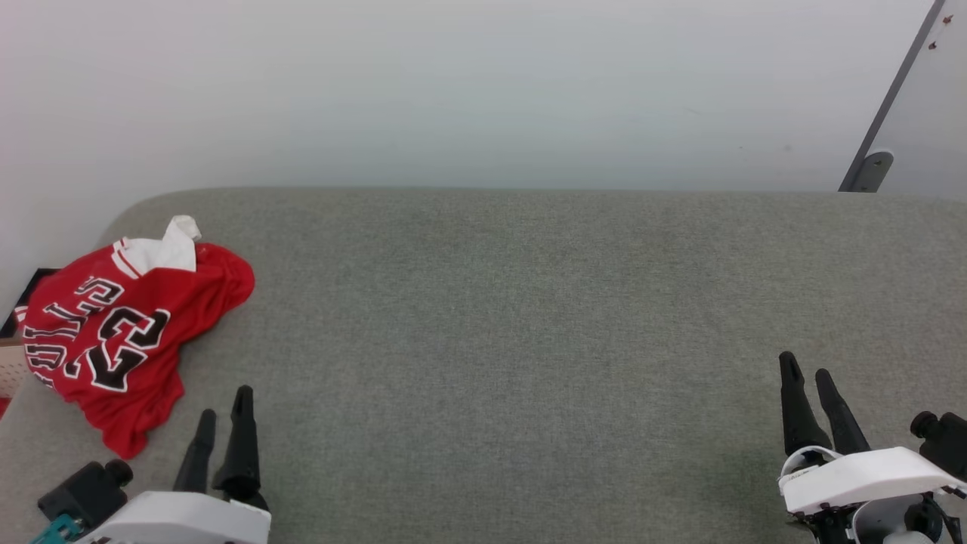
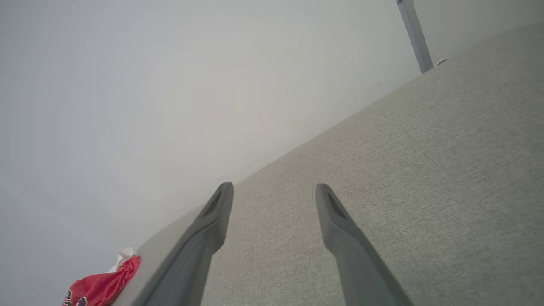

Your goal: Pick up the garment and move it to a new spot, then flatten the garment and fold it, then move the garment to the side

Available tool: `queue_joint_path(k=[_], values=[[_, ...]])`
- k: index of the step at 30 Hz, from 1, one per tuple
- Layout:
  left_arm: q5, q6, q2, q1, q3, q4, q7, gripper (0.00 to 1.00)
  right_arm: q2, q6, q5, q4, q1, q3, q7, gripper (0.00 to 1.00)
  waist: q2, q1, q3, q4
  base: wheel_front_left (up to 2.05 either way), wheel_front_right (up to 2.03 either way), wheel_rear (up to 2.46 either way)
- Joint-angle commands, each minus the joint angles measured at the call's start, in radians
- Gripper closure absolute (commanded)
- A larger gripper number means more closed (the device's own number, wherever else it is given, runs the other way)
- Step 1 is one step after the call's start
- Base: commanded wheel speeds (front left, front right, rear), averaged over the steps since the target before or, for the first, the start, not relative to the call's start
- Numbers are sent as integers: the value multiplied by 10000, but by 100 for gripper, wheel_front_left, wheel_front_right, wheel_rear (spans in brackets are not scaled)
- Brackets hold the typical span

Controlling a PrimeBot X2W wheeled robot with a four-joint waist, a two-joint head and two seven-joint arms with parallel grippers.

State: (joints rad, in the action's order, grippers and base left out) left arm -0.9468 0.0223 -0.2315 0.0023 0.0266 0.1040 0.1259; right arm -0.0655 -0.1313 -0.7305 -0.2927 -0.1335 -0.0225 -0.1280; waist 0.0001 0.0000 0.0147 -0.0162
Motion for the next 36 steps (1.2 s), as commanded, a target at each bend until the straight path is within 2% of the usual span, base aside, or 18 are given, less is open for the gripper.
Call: queue_joint_path(k=[1, 15, 36], values=[[564, 25, -143, 40, 24, -144, 128, 0, -29, 5, 564, -3, -255, -91, -119, 0, -1, 0, 7, -17, 0, 0, 0], [2753, -187, -291, 147, -153, -72, 491, 0, -15, 6, 2662, -273, -508, -437, -481, 0, -1, 0, 34, -107, 0, 0, 0], [4979, -816, -241, 282, -473, -33, 932, 0, -8, 8, 4862, -416, -473, -816, -923, 0, -1, 0, 182, -128, 0, 0, 0]])
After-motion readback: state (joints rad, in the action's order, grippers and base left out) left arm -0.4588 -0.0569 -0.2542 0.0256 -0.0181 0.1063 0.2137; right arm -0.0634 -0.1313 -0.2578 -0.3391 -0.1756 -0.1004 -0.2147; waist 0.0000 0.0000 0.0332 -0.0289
